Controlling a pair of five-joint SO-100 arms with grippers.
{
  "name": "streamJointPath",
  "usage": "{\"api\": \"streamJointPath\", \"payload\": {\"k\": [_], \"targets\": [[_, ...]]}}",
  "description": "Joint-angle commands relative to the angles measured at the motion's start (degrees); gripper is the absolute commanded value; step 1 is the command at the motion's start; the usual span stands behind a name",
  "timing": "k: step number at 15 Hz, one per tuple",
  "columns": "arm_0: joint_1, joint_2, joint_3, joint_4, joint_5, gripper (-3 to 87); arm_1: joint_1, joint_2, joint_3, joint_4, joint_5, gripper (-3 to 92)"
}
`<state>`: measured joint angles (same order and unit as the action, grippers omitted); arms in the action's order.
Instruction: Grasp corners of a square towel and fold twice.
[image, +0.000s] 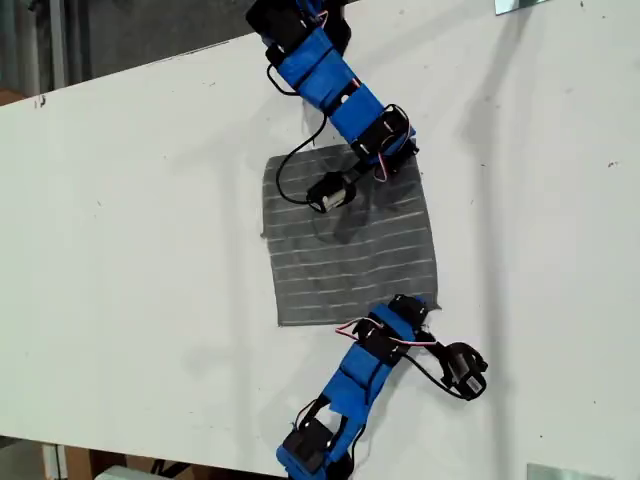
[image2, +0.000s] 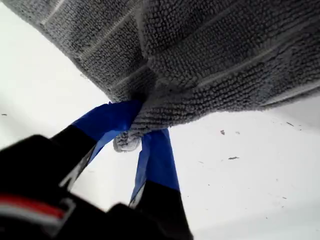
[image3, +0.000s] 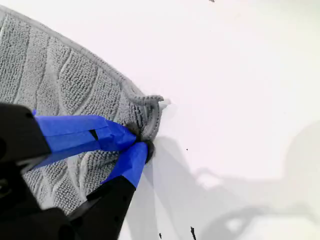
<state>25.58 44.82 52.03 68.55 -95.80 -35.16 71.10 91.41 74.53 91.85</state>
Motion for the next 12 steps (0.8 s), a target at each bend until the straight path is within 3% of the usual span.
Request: {"api": "streamJointPath", "payload": {"k": [1,5,9,12], "targets": [[1.3,4.7,-2.8,3.5,-0.8,-0.2,0.5,1.0,-6.0,3.2,0.6,-0.1],[1.4,16.1,-3.8,12.2,2.5,-0.2,3.3,4.9,-15.3,13.7,-1.2,-0.1],[-0.8,25.4,-3.0,14.5,11.1,-0.1,9.9,10.3,-15.3,16.2,-7.2,-0.1],[-7.9,33.0,0.9,18.6,16.1,-0.1,17.8,18.5,-13.0,16.3,-14.0,-0.1]]}}
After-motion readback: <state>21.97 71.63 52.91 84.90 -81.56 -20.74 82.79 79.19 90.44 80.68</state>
